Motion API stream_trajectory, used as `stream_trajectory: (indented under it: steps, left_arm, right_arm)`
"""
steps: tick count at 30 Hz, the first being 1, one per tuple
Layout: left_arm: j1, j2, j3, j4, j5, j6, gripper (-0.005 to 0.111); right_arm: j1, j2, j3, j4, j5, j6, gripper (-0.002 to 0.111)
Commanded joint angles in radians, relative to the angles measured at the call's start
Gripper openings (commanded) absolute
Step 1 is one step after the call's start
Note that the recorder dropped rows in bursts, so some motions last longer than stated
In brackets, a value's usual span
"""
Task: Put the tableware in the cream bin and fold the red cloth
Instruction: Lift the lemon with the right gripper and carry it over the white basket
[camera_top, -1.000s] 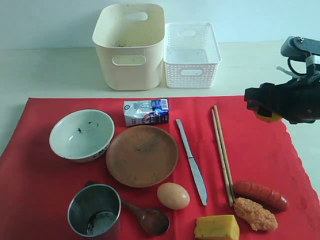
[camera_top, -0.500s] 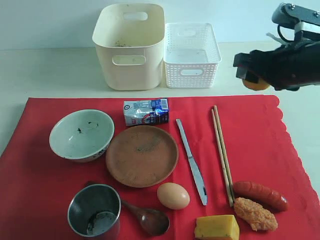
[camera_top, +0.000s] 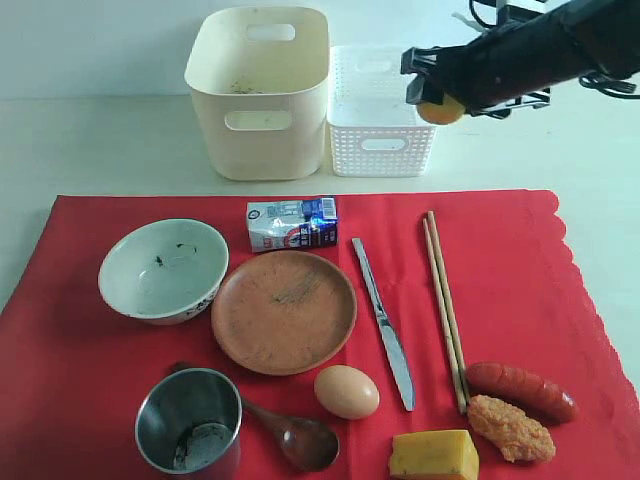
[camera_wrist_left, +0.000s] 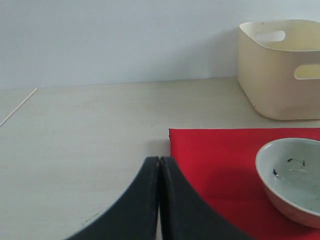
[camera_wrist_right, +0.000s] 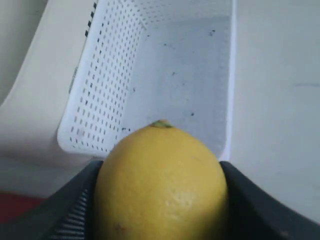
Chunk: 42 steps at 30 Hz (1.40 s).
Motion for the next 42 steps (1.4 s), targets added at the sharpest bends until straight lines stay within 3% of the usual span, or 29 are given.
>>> stream_trajectory:
  steps: [1,9,22,39,42]
  left_arm:
    - [0.003,-0.005,0.0,-0.009,-0.001,0.0,0.003]
    - [0.003,-0.005,0.0,-0.009,-0.001,0.0,0.003]
    - [0.003,-0.005,0.0,-0.009,-0.001,0.0,0.003]
    - [0.003,-0.005,0.0,-0.009,-0.001,0.0,0.003]
    - [0.003,-0.005,0.0,-0.009,-0.001,0.0,0.003]
  right_arm:
    - [0.012,0.1,-0.155,-0.001,0.048,-0.01,0.0]
    - [0.016,0.289,-0.4,-0.001,0.093,-0.037,0.0]
    - [0.016,0.34,-0.42,-0.054,0.089,-0.037,0.0]
    - [0.016,0.34,-0.42,-0.054,0.063,-0.035,0.072]
    - [0.016,0.338,-0.42,-0.052,0.074,0.008,0.08]
